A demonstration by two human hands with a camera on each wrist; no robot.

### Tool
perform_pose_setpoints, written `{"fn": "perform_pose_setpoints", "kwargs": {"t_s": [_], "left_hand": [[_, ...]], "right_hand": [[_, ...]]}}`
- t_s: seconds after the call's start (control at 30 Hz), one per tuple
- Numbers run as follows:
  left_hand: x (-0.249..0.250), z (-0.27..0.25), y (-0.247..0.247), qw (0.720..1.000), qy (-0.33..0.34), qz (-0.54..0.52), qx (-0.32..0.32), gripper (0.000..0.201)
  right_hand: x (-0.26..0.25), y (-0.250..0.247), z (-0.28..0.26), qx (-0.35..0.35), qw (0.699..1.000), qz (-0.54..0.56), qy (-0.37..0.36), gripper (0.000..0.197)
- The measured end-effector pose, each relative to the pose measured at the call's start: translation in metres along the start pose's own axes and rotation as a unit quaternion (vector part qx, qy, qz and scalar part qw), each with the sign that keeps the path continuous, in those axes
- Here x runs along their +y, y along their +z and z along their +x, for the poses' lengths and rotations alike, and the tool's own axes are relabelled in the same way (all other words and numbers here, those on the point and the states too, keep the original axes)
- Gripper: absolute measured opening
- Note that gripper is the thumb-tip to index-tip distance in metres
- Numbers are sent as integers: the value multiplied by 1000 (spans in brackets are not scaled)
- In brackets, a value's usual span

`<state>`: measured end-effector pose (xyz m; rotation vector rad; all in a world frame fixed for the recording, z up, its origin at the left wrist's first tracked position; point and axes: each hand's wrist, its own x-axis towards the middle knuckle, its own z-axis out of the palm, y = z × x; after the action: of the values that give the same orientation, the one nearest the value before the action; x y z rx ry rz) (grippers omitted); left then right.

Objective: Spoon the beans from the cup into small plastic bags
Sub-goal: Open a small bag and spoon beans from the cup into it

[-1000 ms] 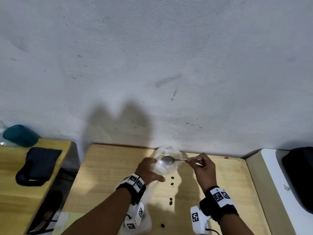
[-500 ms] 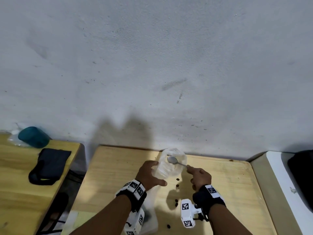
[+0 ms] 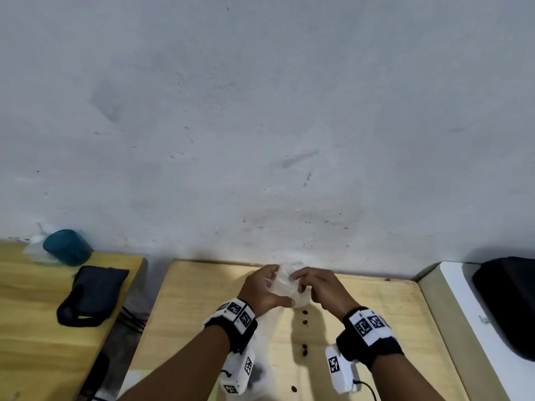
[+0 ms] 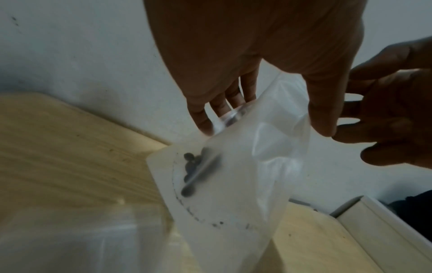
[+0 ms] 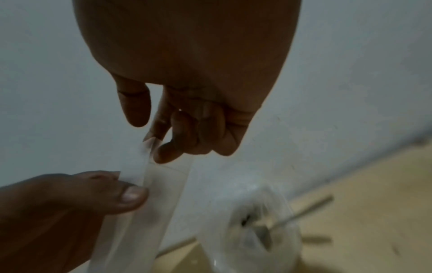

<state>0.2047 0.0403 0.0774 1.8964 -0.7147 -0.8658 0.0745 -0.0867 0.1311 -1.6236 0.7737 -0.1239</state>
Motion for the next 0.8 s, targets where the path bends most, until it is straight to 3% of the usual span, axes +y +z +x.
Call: {"fn": "perform_pose_setpoints", "kwargs": {"t_s": [0.13, 0.23, 0.37, 0.5, 0.63, 0.8], "left_hand": [[15, -9, -8, 999, 12, -29, -8, 90], [25, -11, -13, 997, 8, -75, 4, 59], [32, -17, -20, 985, 11, -164, 59, 13], [35, -26, -21, 982, 19, -181, 55, 19], [45, -39, -17, 975, 5, -219, 47, 15], [56, -48, -9, 970, -10, -242, 38, 29]], "right_hand": [[-14, -6, 0, 35, 992, -117, -37, 15], [-16, -11, -1, 88, 981, -162, -63, 28], [-17, -5, -7, 172, 973, -113, -108, 26], [-14, 8, -17, 191, 979, 4, -74, 39], [-11, 17, -29, 142, 984, 105, -19, 18], [-14, 16, -36, 116, 983, 141, 8, 17]]}}
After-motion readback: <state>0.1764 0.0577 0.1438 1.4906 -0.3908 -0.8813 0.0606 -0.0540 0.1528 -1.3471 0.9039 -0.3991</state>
